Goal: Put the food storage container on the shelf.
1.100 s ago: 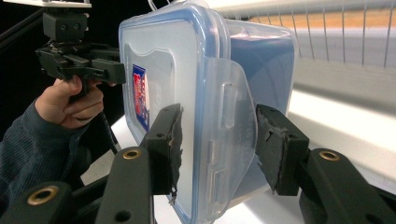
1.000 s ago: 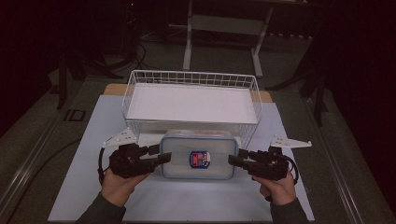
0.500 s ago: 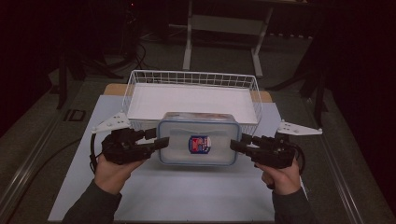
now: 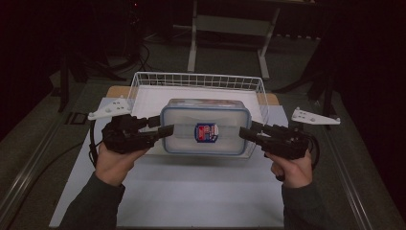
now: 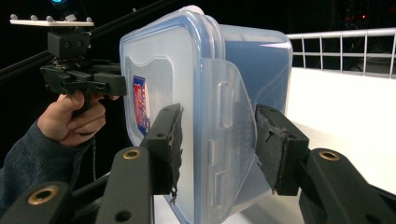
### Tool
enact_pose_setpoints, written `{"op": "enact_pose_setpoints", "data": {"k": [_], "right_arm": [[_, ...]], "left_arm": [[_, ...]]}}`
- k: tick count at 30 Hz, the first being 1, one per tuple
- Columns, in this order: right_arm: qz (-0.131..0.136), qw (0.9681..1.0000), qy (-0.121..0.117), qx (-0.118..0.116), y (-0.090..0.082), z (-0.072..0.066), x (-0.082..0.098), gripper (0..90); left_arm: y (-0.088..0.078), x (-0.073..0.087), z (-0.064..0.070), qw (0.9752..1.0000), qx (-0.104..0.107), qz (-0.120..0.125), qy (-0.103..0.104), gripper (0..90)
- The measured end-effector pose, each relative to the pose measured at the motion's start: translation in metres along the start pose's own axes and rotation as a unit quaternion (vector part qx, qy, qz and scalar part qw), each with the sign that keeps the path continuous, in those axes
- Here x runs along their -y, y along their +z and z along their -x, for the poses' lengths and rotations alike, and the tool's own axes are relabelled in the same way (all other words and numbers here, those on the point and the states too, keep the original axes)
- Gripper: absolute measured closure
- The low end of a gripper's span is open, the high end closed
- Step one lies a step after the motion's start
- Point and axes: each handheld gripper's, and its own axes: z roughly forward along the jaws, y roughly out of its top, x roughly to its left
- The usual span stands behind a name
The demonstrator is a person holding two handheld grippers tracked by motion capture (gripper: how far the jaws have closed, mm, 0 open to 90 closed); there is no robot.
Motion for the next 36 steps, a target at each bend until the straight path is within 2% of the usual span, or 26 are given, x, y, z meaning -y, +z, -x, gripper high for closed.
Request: {"op": "enact_pose_setpoints", "data": {"k": [10,17,19,28,36], "right_arm": [[0.012,0.9999,-0.001,-0.002,0.008,0.007,-0.023,52.6],[0.014,0.9998,0.012,0.006,0.016,0.017,-0.03,52.2],[0.01,0.9997,0.018,0.011,0.021,0.022,-0.032,51.8],[-0.014,0.999,0.033,0.025,0.039,0.039,-0.031,49.9],[-0.026,0.998,0.051,0.028,0.051,0.053,-0.03,49.1]], "left_arm": [[0.001,-0.022,-0.009,0.9999,-0.006,0.009,0.005,52.0],[0.01,-0.031,-0.024,1.0,-0.003,0.001,-0.004,51.9],[0.015,-0.035,-0.032,1.0,-0.004,-0.003,-0.008,51.8],[0.026,-0.034,-0.046,0.9994,-0.018,-0.018,-0.024,51.7],[0.035,-0.032,-0.058,0.9984,-0.026,-0.027,-0.042,51.5]]}}
